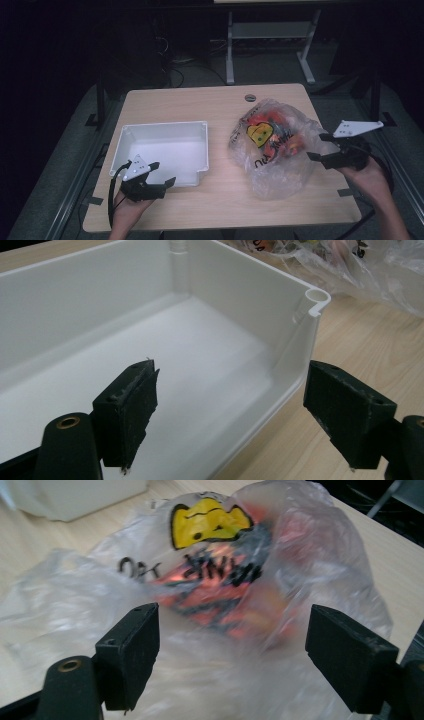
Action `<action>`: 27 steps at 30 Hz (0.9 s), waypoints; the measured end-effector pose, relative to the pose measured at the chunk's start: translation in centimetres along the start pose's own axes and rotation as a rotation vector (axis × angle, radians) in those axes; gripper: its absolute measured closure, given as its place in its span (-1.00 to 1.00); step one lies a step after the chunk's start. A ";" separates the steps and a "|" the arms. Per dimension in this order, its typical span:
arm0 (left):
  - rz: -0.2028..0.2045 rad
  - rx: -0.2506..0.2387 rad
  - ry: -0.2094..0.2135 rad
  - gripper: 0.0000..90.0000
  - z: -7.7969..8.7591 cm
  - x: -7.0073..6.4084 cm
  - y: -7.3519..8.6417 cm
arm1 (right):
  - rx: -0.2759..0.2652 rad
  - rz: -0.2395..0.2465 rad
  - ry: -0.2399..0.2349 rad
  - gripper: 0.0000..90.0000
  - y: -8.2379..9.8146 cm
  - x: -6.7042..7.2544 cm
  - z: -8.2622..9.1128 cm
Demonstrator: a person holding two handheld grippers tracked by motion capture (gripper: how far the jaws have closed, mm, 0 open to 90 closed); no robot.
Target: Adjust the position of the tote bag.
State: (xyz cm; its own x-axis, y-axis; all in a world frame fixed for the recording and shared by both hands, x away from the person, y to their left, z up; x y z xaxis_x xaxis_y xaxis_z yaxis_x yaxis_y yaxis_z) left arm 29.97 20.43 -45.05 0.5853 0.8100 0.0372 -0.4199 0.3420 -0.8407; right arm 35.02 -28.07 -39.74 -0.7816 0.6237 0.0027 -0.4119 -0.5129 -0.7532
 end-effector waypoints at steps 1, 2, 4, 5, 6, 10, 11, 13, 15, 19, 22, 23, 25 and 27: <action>0.003 -0.003 0.002 -0.53 -0.1 0.0 0.0 | 0.008 0.002 0.009 -0.53 -0.3 -0.5 -0.4; -0.002 0.000 0.002 -0.53 -0.1 0.0 0.0 | 0.016 0.002 0.013 -0.54 -0.6 -1.1 -0.7; -0.001 0.008 0.007 -0.53 -0.2 -0.1 0.0 | 0.047 -0.005 0.021 -0.54 -1.0 -2.4 -1.7; -0.005 0.008 0.008 -0.53 -0.2 -0.2 0.1 | 0.068 -0.011 0.024 -0.54 -1.1 -3.0 -2.2; -0.009 0.008 0.008 -0.53 -0.3 -0.2 0.0 | 0.080 -0.018 0.022 -0.54 -1.2 -3.5 -2.8; -0.014 0.008 0.004 -0.53 -0.2 -0.2 0.0 | 0.115 -0.057 0.023 -0.54 -1.3 -5.2 -4.7; -0.014 0.008 0.004 -0.53 -0.2 -0.1 0.0 | 0.121 -0.067 0.019 -0.54 -1.2 -5.6 -5.1; -0.012 0.009 0.008 -0.53 -0.3 -0.2 0.0 | 0.150 -0.090 0.010 -0.50 -0.9 -6.1 -6.0; -0.016 0.011 0.008 -0.53 -0.3 -0.2 0.0 | 0.182 -0.105 0.003 -0.38 -0.5 -6.4 -6.8; -0.016 0.009 0.011 -0.53 -0.3 -0.4 -0.1 | 0.235 -0.105 -0.006 0.08 0.1 -6.5 -7.9; -0.023 0.015 0.014 -0.53 -0.3 -0.4 0.0 | 0.272 -0.121 -0.031 0.37 0.5 -6.2 -8.6; -0.021 0.009 0.015 -0.53 -0.3 -0.5 -0.1 | 0.284 -0.111 -0.038 0.50 0.6 -6.0 -8.8; -0.020 0.007 0.017 -0.53 -0.3 -0.6 -0.1 | 0.294 -0.091 -0.054 0.69 0.7 -5.5 -8.9; -0.023 0.005 0.019 -0.53 -0.4 -0.6 -0.1 | 0.305 -0.063 -0.067 0.80 0.7 -5.0 -8.9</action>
State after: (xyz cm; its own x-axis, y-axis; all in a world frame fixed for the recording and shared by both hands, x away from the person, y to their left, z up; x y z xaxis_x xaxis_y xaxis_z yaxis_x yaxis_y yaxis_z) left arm 29.91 19.70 -45.15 0.6076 0.7929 0.0461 -0.4100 0.3629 -0.8368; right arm 42.83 -26.25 -46.14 -0.7750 0.6250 0.0938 -0.5739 -0.6338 -0.5186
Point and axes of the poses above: each handheld gripper's, and its own axes: z roughly backward along the jaws, y roughly out of its underside, x roughly to its left, the point moved 7 cm from there along -z, roughly forward along the jaws, and after that the axes turned 7 degrees about -y, right-handed, at the moved point
